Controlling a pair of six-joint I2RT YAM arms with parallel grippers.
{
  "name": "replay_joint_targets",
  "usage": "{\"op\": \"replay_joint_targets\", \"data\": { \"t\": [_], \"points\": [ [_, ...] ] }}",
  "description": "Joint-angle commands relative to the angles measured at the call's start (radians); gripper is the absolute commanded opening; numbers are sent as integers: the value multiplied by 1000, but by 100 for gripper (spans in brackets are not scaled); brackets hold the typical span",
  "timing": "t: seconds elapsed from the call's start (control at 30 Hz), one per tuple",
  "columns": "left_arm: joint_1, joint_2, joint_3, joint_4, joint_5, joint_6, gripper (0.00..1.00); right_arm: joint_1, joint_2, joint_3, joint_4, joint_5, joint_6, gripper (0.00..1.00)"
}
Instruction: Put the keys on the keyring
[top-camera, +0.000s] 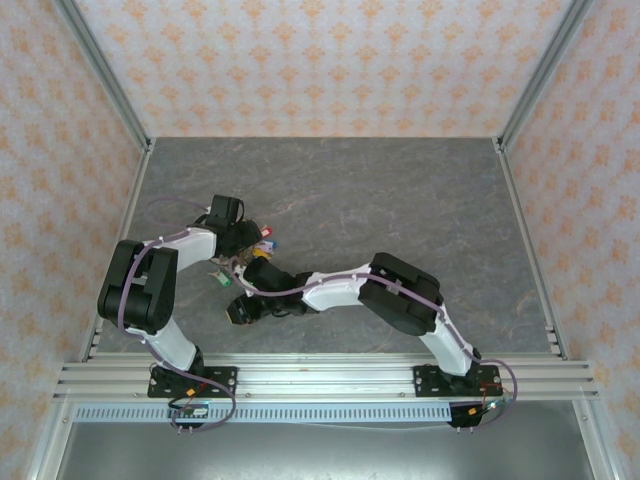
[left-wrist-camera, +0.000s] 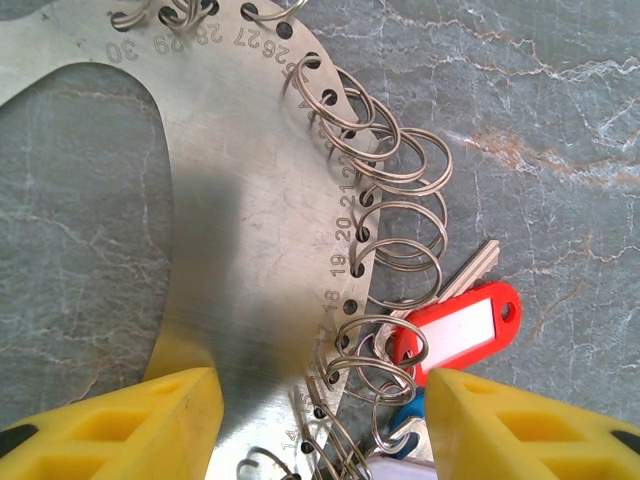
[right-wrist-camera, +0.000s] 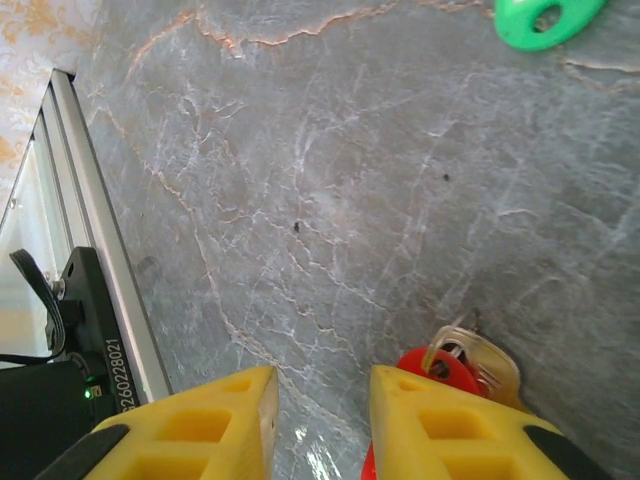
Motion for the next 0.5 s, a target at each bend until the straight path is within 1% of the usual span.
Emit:
{"op": "replay_joint_targets", "data": {
  "t": [0.0, 0.07, 0.23, 0.33, 0.47],
  "points": [
    [5, 3, -20, -96, 19, 15, 58, -42, 20, -65, 23, 60, 57, 30],
    [5, 1, -22, -95, 27, 18, 58, -75, -9, -140, 80, 77, 90, 28],
    [5, -16, -39, -86, 42, 19, 58, -156, -121, -315, 115, 145, 99, 28],
    [-2, -25, -53, -79, 54, 18, 58, -237, -168, -410, 121, 145, 128, 27],
    [-30, -41, -83, -64, 64, 16, 58, -354, -247, -581, 214, 134, 191, 26]
  ]
}}
